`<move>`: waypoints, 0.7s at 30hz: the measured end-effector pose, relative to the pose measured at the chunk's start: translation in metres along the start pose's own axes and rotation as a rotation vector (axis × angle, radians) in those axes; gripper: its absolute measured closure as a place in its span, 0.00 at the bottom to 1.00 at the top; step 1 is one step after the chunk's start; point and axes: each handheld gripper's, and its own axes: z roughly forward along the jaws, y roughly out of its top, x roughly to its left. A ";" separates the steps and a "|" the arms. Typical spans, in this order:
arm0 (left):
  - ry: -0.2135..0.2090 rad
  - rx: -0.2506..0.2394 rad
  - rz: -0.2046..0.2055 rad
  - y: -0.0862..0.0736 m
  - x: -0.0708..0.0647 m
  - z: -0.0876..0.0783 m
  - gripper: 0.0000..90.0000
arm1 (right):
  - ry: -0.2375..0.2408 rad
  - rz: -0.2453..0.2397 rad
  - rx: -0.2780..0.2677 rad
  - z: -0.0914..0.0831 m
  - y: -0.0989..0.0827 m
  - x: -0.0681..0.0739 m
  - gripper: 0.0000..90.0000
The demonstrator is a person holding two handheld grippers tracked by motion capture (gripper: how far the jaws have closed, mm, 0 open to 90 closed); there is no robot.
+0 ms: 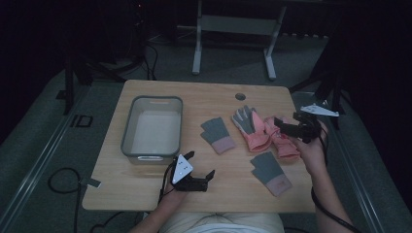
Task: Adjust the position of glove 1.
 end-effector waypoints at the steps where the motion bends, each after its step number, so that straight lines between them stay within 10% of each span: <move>1: -0.001 -0.002 0.000 0.000 0.000 0.000 0.00 | 0.018 -0.012 0.004 0.003 0.002 0.004 0.22; 21: -0.013 -0.009 0.001 -0.001 -0.001 -0.001 0.00 | 0.309 -0.214 0.117 0.078 0.009 0.082 0.52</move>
